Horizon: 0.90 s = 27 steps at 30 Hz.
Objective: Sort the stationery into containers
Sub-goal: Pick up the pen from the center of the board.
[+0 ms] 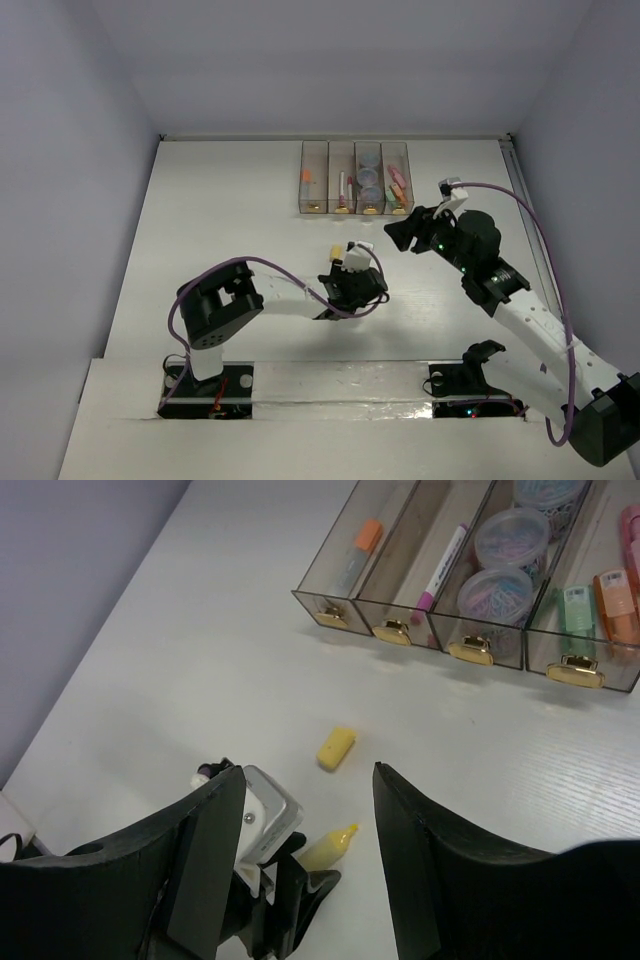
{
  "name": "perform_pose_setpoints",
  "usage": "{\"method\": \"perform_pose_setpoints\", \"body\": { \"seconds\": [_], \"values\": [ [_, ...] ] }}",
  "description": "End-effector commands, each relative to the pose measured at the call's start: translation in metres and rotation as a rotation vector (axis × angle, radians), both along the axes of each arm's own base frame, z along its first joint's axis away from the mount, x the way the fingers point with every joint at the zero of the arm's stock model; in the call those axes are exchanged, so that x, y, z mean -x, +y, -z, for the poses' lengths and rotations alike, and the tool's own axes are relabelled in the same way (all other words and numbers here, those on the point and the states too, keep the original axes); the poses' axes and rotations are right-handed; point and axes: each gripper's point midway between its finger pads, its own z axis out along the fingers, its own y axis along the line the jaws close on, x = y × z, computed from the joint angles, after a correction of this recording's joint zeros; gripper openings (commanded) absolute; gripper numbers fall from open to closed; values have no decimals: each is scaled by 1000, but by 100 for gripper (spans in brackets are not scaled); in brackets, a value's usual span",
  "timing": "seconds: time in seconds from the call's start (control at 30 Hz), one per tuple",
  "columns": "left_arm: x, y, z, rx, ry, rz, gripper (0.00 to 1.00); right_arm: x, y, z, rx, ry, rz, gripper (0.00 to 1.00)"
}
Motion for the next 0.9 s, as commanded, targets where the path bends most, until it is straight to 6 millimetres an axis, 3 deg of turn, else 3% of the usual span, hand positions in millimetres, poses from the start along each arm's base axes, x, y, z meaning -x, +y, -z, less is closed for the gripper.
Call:
{"method": "perform_pose_setpoints", "body": {
  "seconds": [0.0,0.2,0.37,0.47,0.57,0.73,0.87],
  "values": [
    [32,43,40,-171,127,11,47,-3,-3,-9,-13,-35,24,60],
    [39,47,44,-173,139,13,43,-4,-4,-8,-7,-32,31,60],
    [41,49,50,-175,147,20,23,-4,-7,-10,-4,-39,45,60],
    [41,51,51,-179,145,21,18,-6,-9,-8,3,-36,57,60],
    [38,55,43,-179,118,9,4,-7,-9,-5,9,-27,63,59],
    [30,52,7,-85,45,-4,0,-12,-6,5,29,5,56,54],
    [26,46,-21,49,7,-3,0,-19,0,26,77,82,39,54]
  ]
}}
